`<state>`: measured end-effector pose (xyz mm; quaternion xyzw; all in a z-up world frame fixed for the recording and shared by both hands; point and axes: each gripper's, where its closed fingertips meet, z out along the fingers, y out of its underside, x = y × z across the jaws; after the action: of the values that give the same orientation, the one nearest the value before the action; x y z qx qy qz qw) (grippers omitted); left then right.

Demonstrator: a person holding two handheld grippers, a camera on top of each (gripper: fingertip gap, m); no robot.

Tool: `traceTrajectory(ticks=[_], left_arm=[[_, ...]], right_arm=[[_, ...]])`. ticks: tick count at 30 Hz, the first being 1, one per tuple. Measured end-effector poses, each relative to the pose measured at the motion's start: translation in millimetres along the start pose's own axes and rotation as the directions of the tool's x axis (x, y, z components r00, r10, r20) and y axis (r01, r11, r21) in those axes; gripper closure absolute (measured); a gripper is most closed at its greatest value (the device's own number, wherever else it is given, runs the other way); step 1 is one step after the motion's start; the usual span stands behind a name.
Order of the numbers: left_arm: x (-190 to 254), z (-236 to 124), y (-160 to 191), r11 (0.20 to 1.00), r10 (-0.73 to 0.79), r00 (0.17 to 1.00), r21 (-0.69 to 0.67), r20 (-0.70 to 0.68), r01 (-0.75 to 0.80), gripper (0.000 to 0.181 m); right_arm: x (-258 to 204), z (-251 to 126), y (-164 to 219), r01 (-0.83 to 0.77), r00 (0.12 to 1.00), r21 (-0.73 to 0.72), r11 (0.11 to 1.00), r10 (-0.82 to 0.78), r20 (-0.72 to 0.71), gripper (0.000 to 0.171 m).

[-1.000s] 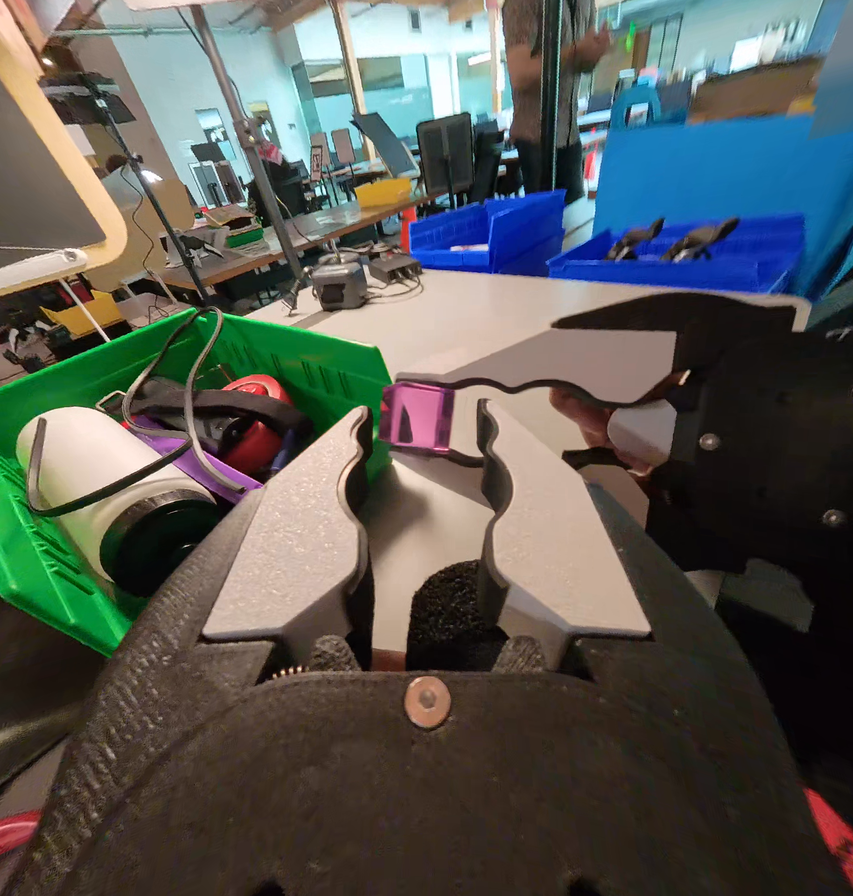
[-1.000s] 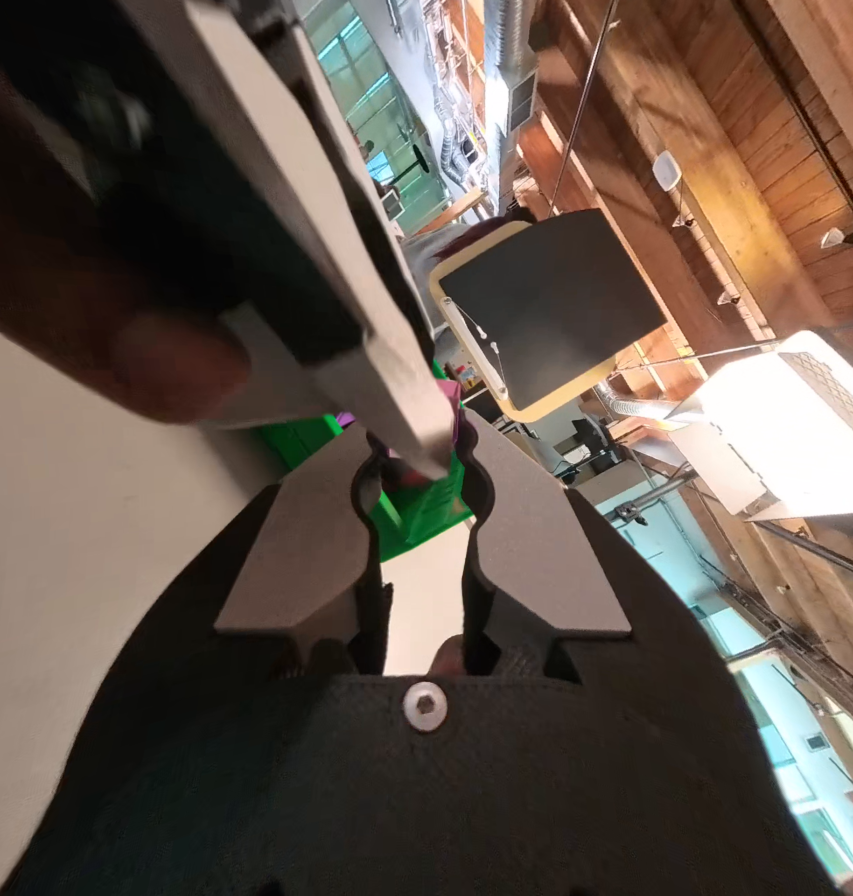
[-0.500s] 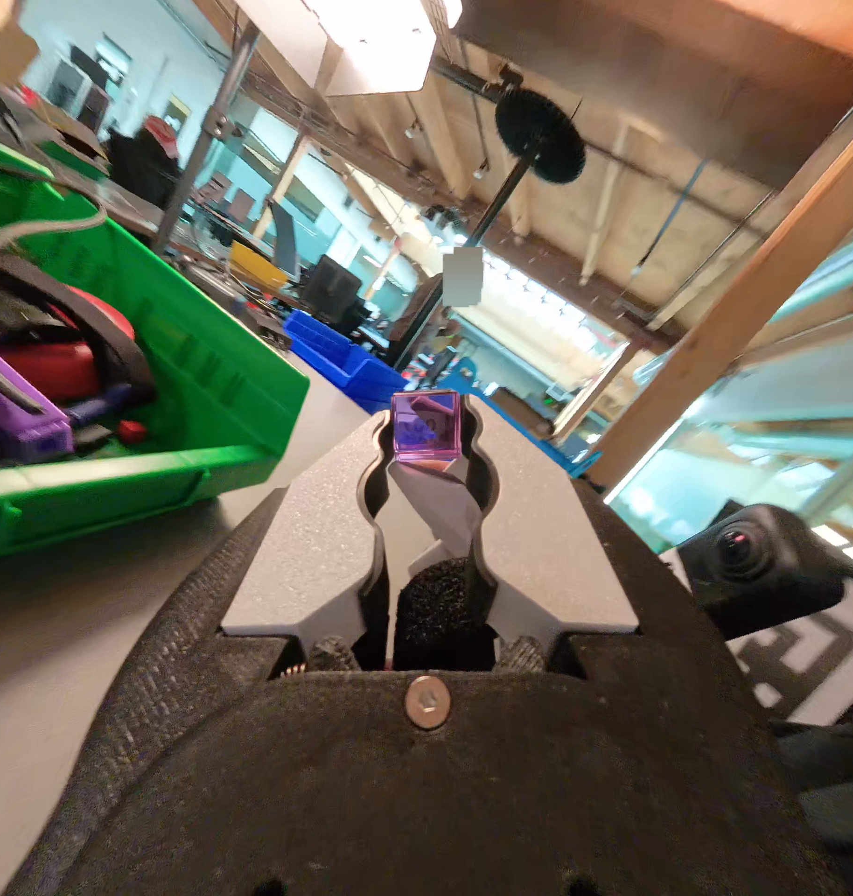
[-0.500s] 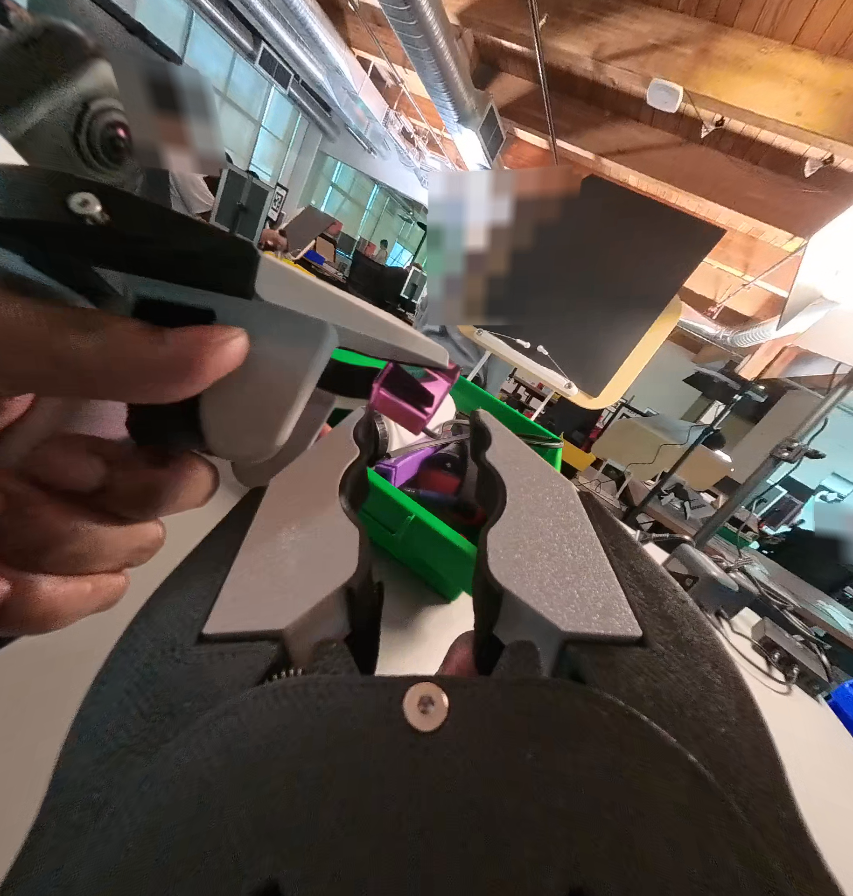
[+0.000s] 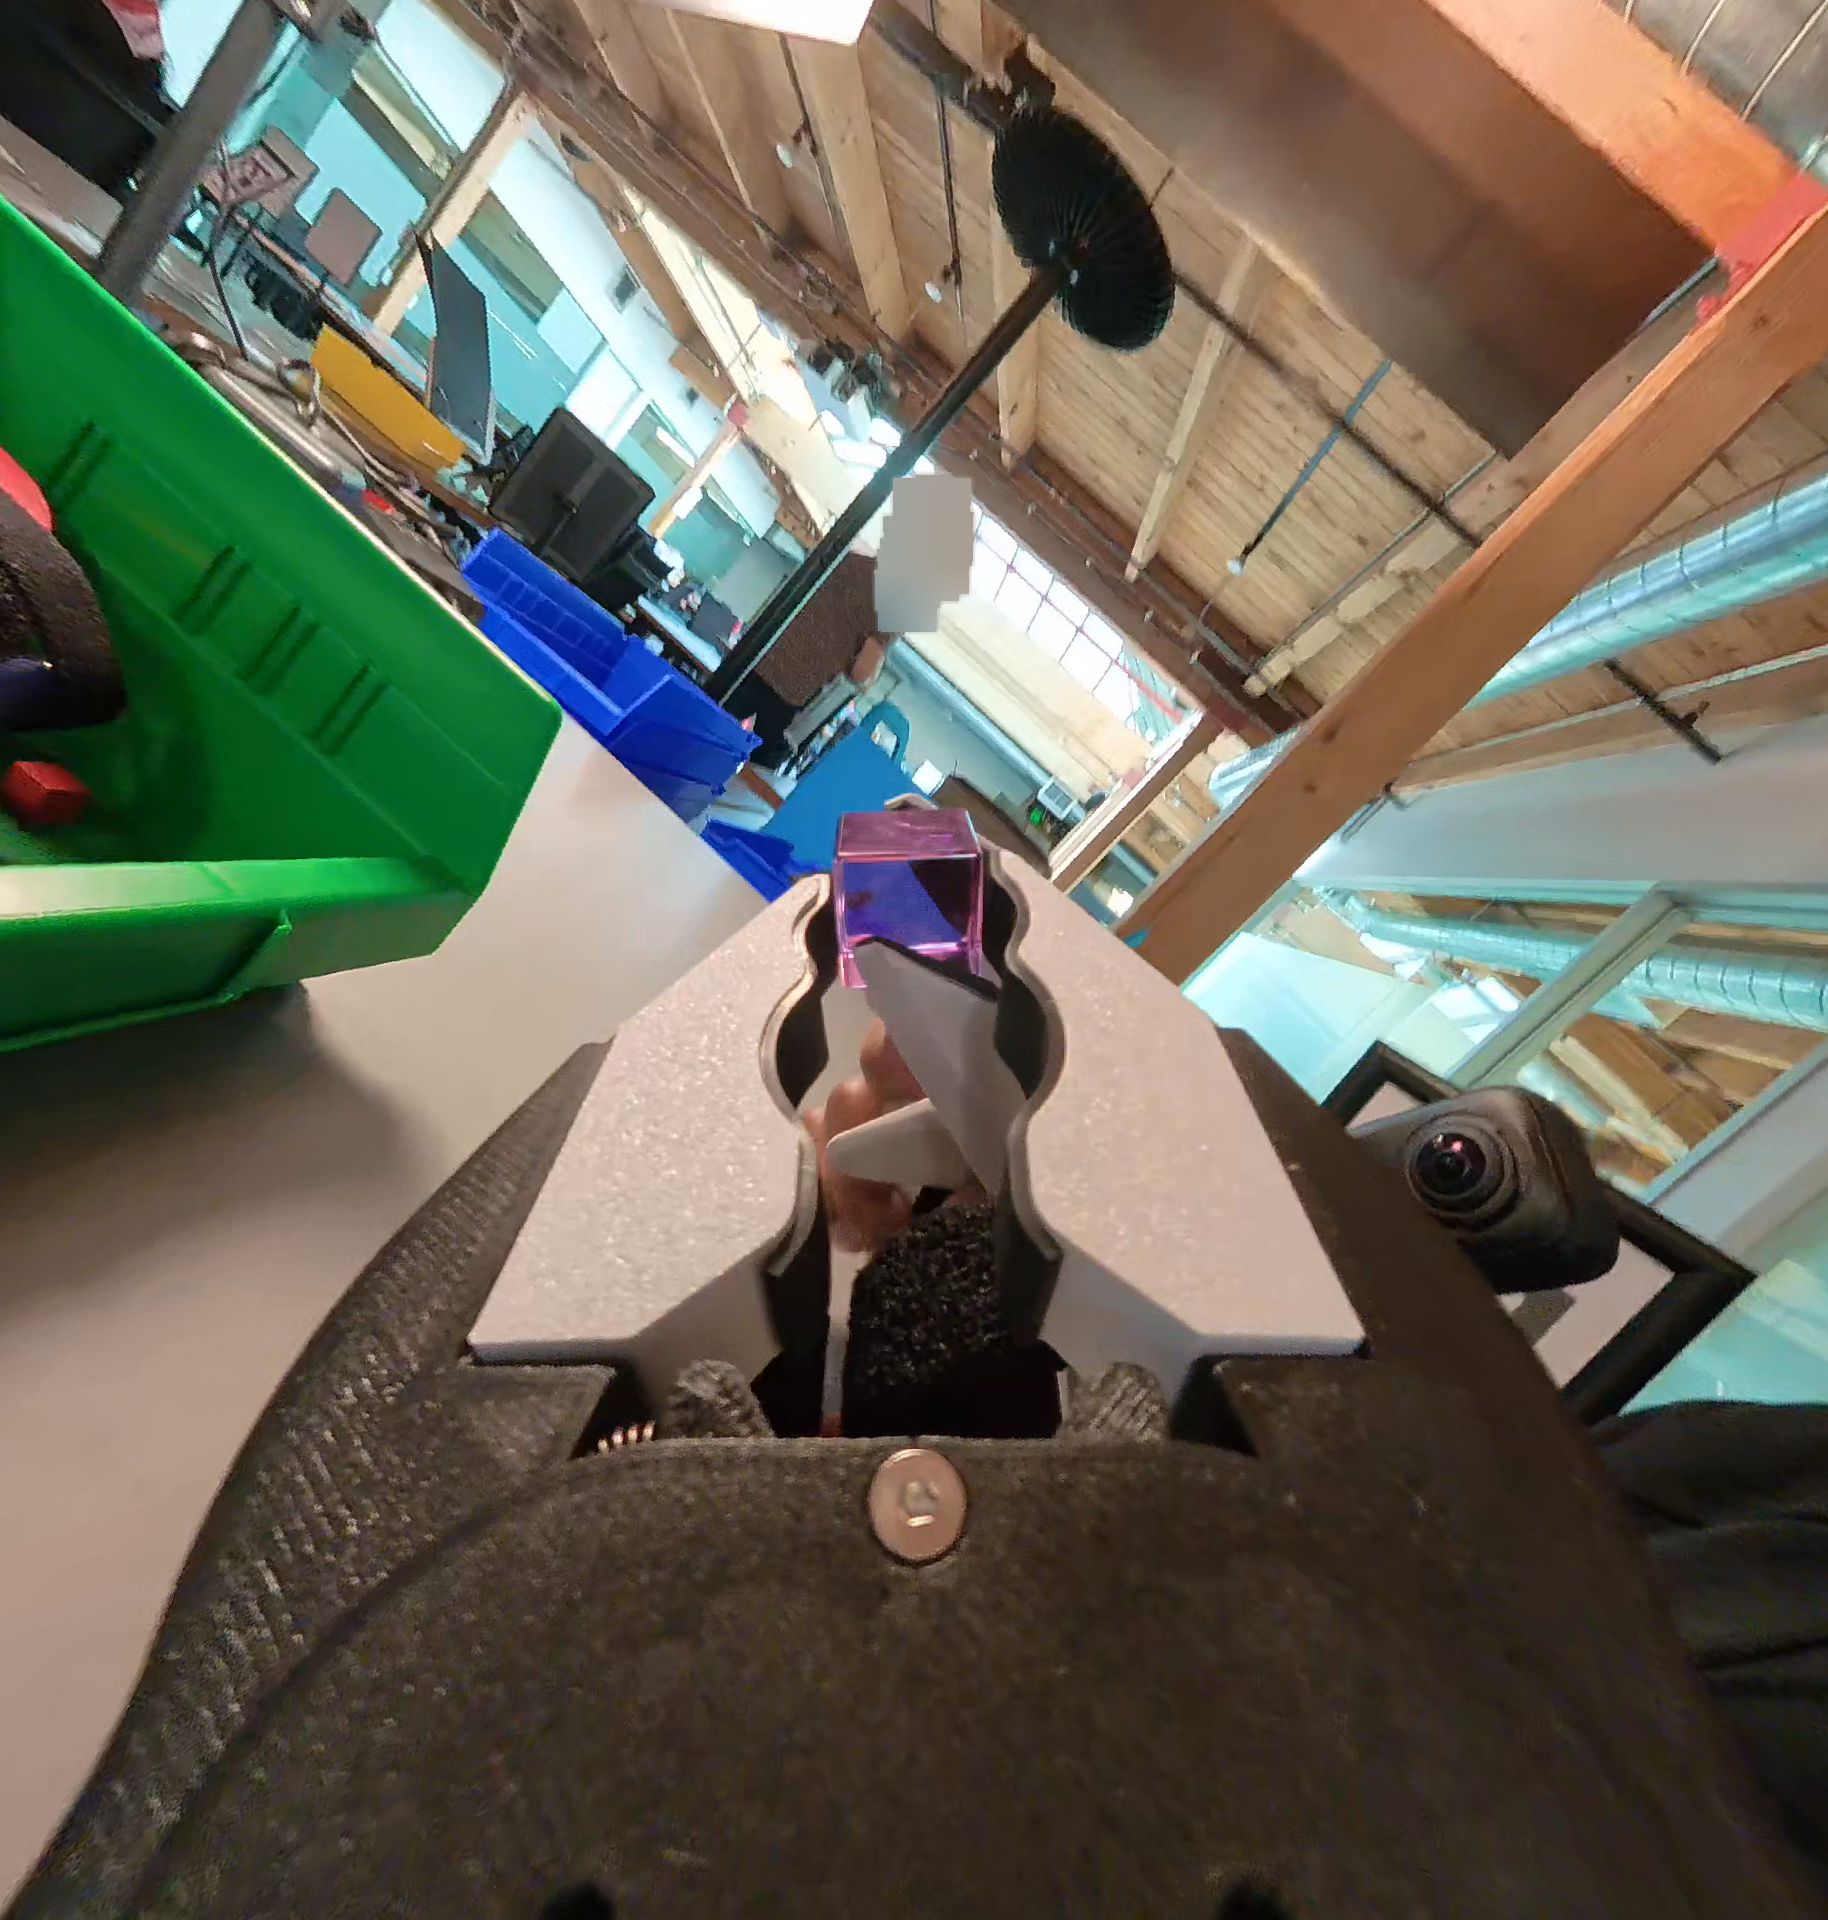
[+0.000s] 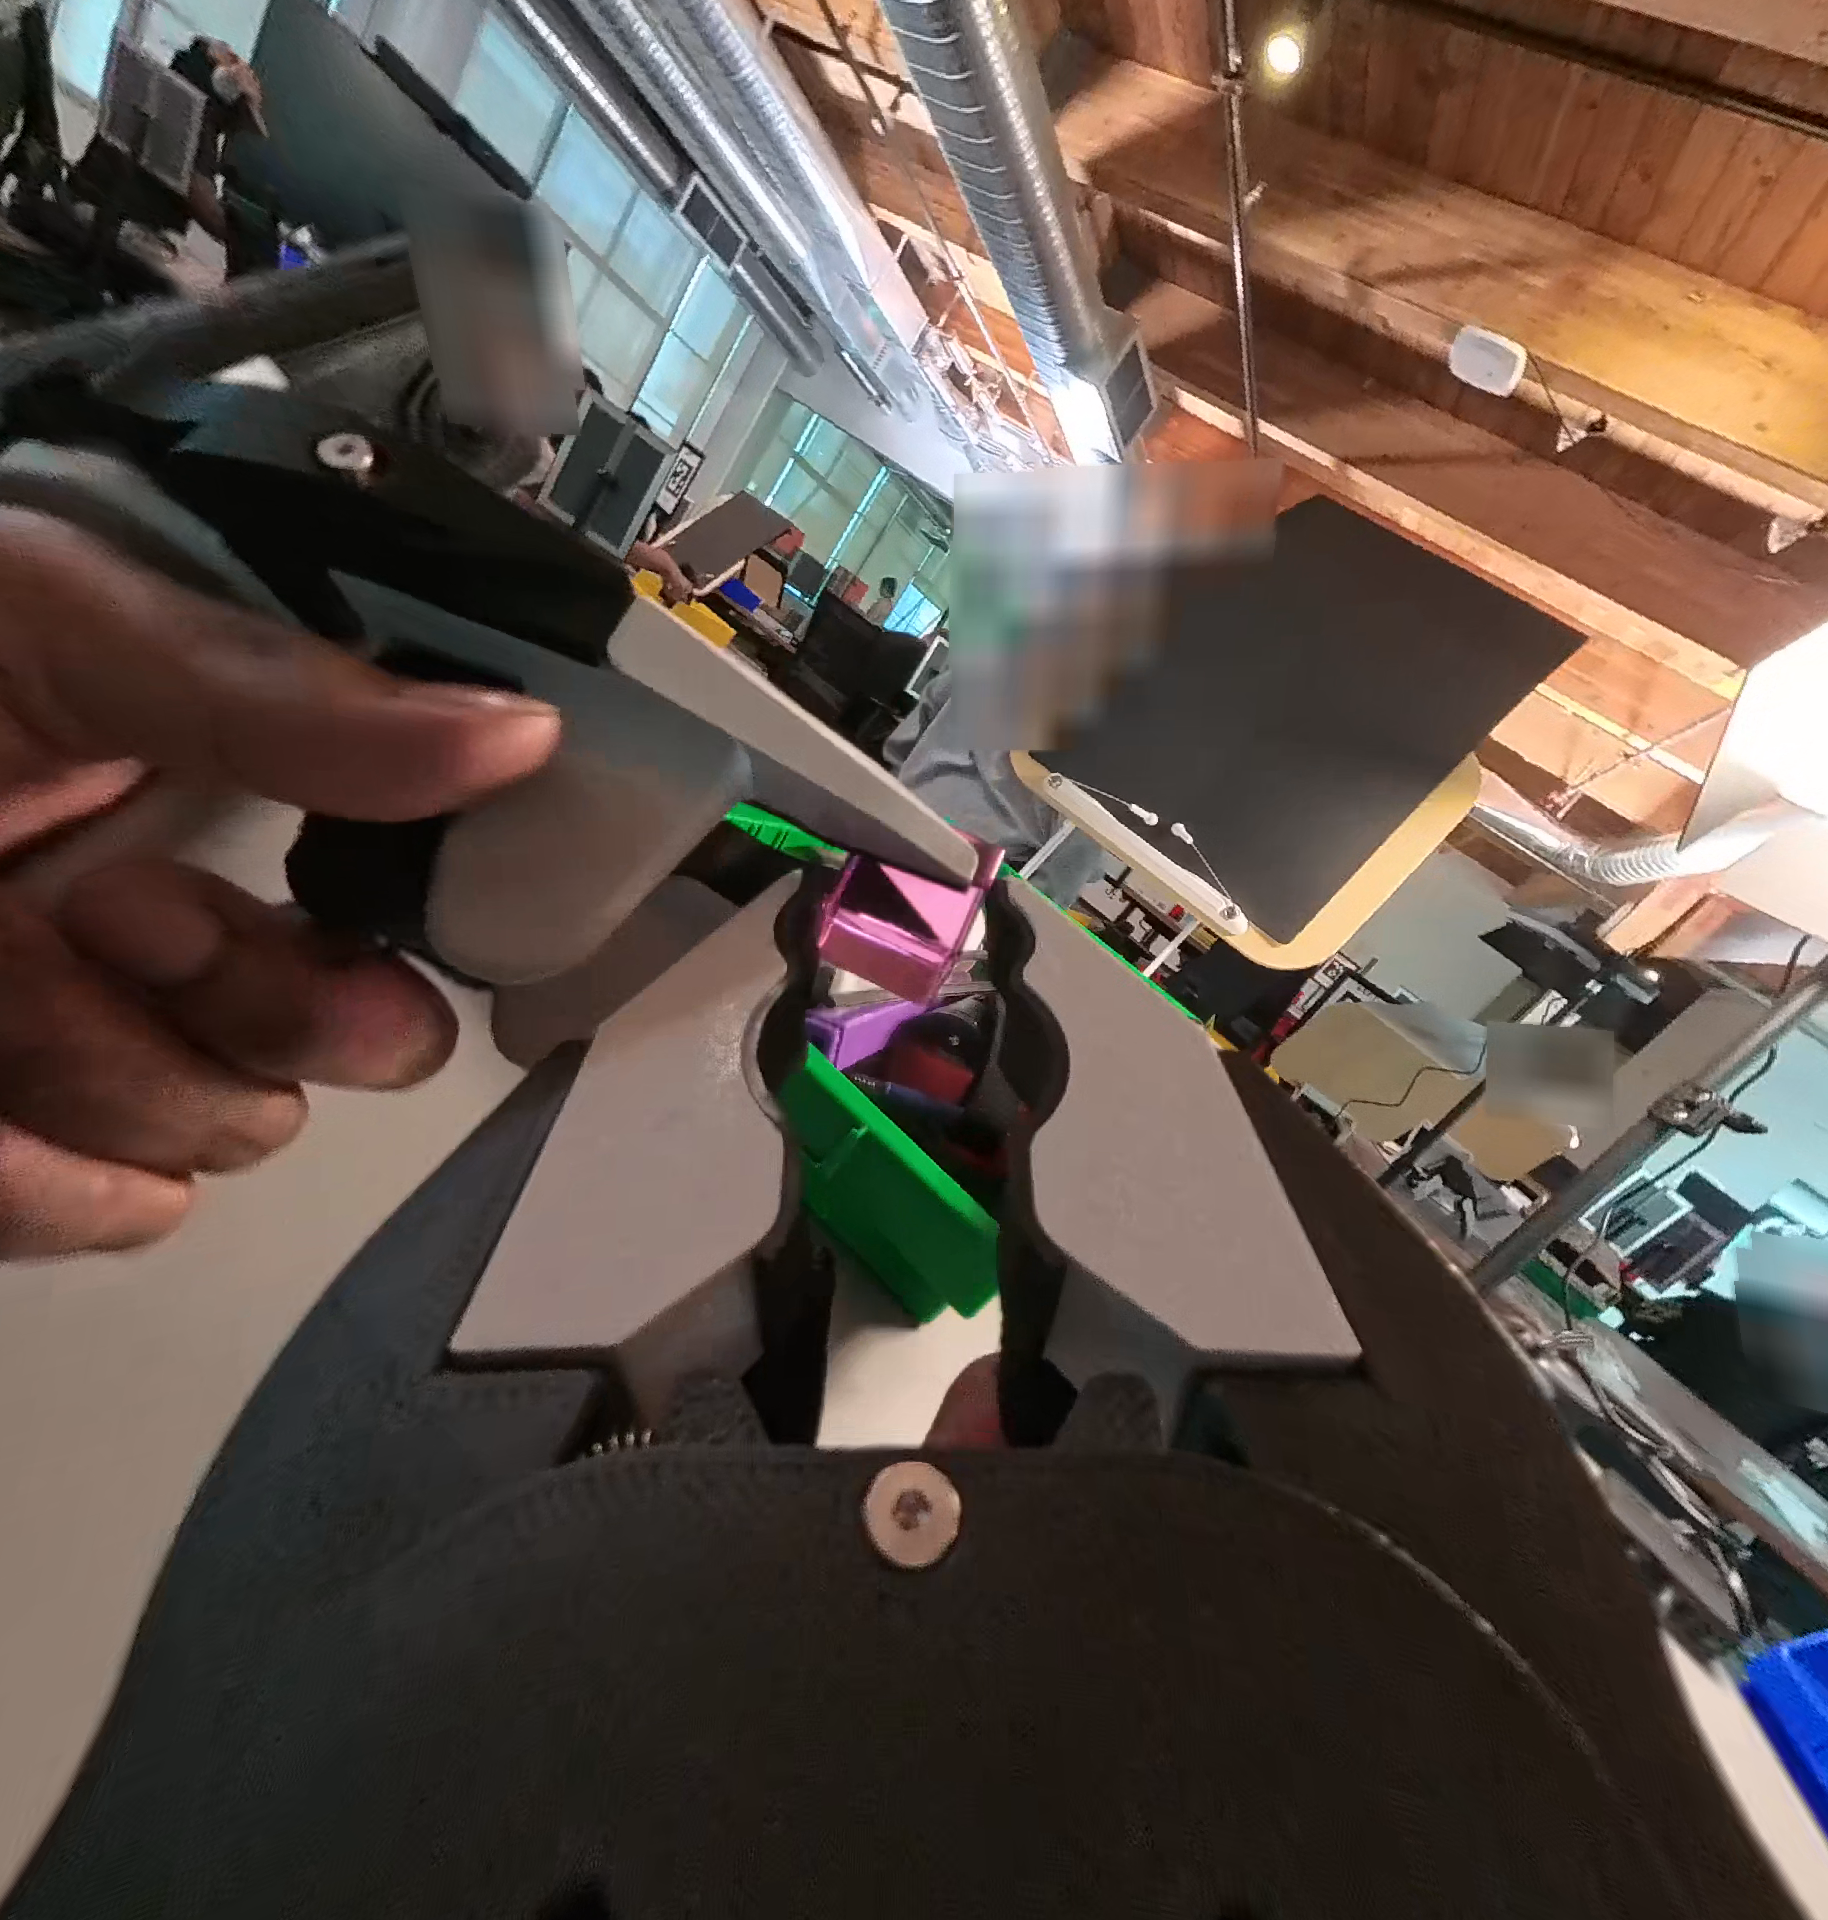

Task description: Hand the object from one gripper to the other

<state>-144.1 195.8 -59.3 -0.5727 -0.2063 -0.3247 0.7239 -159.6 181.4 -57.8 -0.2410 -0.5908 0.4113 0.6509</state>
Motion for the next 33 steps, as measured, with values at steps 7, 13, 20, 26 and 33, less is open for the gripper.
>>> traceTrajectory(ticks=[7, 13, 20, 26, 33], left_arm=[[-18.3, -8.6, -3.8, 0.79, 0.608, 0.765, -0.261, 0.214, -0.555, 0.135], [-25.6, -9.9, 7.7, 0.481, 0.876, 0.435, -0.446, 0.208, -0.755, 0.138], [-35.0, -13.0, 2.1, 0.445, 0.895, 0.364, -0.459, 0.258, -0.769, 0.153], [-14.8, -8.7, -13.4, 0.927, 0.374, 0.905, -0.054, 0.2, -0.371, 0.153], [-8.6, -3.0, -6.5, 0.997, -0.021, 1.0, 0.079, 0.018, 0.019, 0.152]], right_arm=[[7.0, 1.3, 22.8, 0.267, 0.961, -0.146, 0.953, -0.274, -0.032, 0.138], [-8.6, 6.0, 30.6, 0.389, 0.918, -0.198, 0.9, -0.396, 0.005, 0.138], [-13.1, 5.8, 21.2, 0.373, 0.925, -0.149, 0.916, -0.379, -0.015, 0.14], [-2.1, 3.7, 6.6, -0.037, 0.997, -0.064, 0.997, 0.033, -0.067, 0.129], [-3.0, 6.0, 5.4, -0.16, 0.984, -0.027, 0.987, 0.157, -0.089, 0.138]])
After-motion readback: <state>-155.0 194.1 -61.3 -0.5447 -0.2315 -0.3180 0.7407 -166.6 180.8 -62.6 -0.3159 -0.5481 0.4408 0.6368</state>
